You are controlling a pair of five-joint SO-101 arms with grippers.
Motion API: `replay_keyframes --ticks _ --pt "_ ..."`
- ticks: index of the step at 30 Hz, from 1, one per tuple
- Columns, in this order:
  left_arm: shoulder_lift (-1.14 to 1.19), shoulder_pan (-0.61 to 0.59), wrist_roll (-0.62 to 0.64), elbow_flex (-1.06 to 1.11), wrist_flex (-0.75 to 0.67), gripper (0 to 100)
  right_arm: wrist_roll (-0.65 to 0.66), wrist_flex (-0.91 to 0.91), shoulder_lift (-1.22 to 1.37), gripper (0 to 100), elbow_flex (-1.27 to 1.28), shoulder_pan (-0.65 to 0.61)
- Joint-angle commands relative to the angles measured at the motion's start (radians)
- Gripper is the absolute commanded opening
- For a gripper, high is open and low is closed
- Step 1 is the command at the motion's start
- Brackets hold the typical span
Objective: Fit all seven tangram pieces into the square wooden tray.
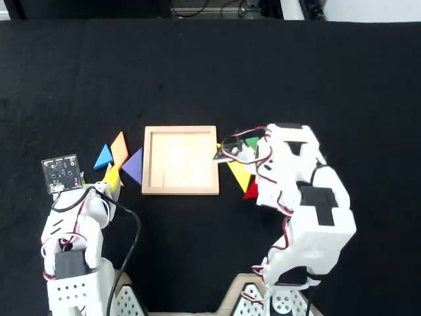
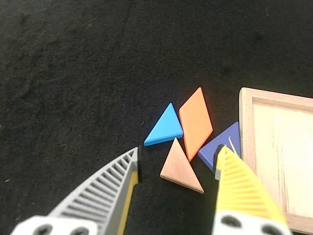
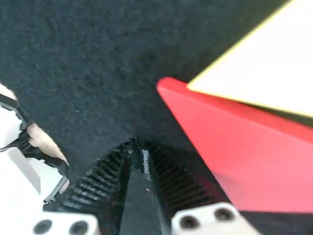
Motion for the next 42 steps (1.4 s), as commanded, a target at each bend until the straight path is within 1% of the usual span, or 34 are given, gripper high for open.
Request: replay_keyframes --ticks 1,5,8,17,20,24,29,33,36,39,42 --pt "0.002 -0.005 -0.005 0.018 -0.018 26 0.012 0.002 -0.002 1.1 -0.087 0.054" --pt "0.002 -0.005 -0.005 0.018 -0.018 26 0.009 0.003 -0.005 1.1 -0.140 0.104" --pt "0.002 -0.005 -0.005 0.018 -0.018 26 0.009 0.015 -0.005 1.1 -0.153 0.120" --pt "0.002 -0.005 -0.005 0.018 -0.018 26 0.006 0.170 -0.018 1.1 -0.249 0.117" --pt "0.002 -0.005 -0.005 0.018 -0.018 26 0.006 0.235 -0.082 1.1 -0.252 0.114" --pt "0.000 -0.005 -0.005 0.018 -0.018 26 -0.038 0.284 -0.274 1.1 -0.194 0.097" --pt "0.000 -0.005 -0.005 0.018 -0.018 26 -0.037 0.256 -0.598 1.1 0.005 0.049" --pt "0.002 -0.005 -0.005 0.018 -0.017 26 -0.040 0.117 -0.771 1.1 0.223 -0.009" --pt "0.002 -0.005 -0.005 0.018 -0.014 26 -0.041 0.074 -0.783 1.1 0.318 -0.044" --pt "0.002 -0.005 -0.005 0.018 -0.012 26 -0.041 0.066 -0.734 1.1 0.326 -0.046" --pt "0.002 -0.005 -0.005 0.018 -0.012 26 -0.041 0.020 -0.644 1.1 0.326 -0.046"
